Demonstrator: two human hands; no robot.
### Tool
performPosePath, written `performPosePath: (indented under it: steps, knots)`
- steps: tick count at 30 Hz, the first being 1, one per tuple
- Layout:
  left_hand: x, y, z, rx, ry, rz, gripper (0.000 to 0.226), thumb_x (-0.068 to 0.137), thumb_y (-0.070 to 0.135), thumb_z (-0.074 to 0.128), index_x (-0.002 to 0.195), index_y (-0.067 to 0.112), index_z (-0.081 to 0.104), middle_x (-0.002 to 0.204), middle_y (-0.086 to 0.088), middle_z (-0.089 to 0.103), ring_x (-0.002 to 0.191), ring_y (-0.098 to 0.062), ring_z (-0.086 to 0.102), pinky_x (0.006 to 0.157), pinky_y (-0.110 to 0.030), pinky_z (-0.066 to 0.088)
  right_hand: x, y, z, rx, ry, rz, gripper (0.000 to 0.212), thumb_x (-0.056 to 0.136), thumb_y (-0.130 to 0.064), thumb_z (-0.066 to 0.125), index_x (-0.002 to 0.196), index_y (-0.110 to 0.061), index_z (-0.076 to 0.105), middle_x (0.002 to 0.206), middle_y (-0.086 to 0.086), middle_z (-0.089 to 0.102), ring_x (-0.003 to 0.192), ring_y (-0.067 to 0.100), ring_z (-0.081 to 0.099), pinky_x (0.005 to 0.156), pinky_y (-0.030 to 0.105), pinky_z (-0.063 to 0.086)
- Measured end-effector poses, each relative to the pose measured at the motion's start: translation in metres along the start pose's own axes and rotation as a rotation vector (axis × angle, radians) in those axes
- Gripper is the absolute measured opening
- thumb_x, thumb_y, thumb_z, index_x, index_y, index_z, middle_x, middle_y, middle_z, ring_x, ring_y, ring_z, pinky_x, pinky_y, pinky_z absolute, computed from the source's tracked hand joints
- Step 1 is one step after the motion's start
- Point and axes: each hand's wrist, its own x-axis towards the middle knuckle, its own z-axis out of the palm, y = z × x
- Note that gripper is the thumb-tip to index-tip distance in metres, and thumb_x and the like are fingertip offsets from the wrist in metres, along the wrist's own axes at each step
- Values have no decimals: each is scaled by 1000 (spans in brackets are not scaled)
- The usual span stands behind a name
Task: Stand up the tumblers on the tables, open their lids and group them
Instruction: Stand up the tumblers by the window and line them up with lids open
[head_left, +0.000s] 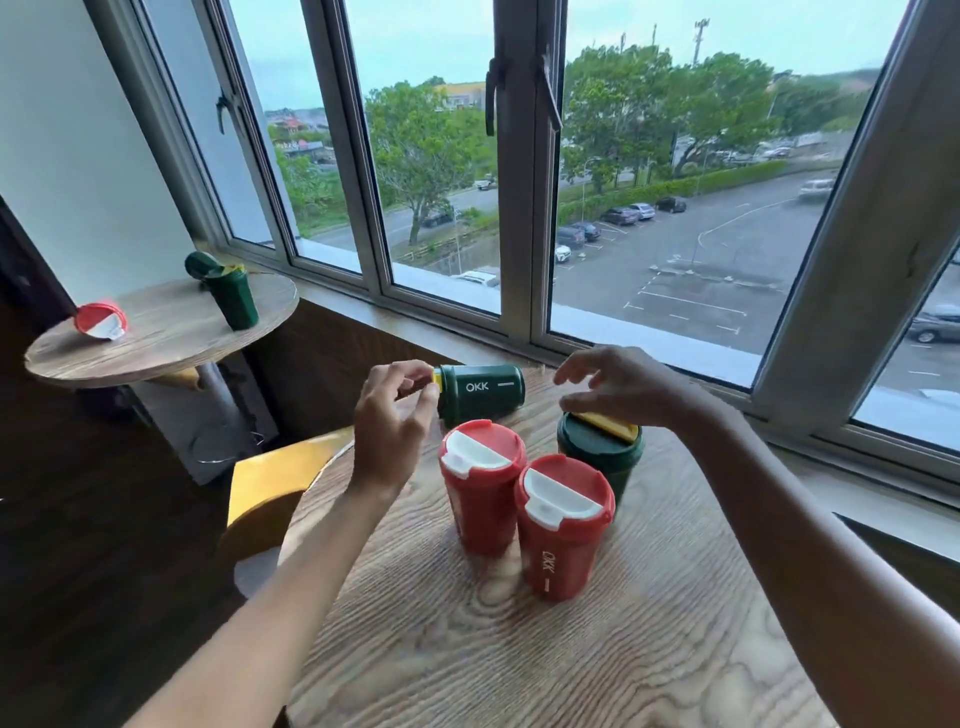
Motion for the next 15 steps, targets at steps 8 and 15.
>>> performPosePath:
  steps: [8,15]
  knots:
    - [77,-98,50,104,-574,-189,87,68,35,87,139,26,37,142,-15,33,133,-32,34,112,-47,35,-13,-5,12,-84,64,261,35,81,-22,72,116,-24,69,113,-3,55,103,11,51,85,24,39]
    - [98,-140,58,103,-780,-52,95,65,42,87,137,38,25,141,-7,37,119,-32,53,95,-52,50,-22,-17,14,-5,87,559,42,81,-19,73,122,-22,63,118,4,57,108,22,56,88,31,47]
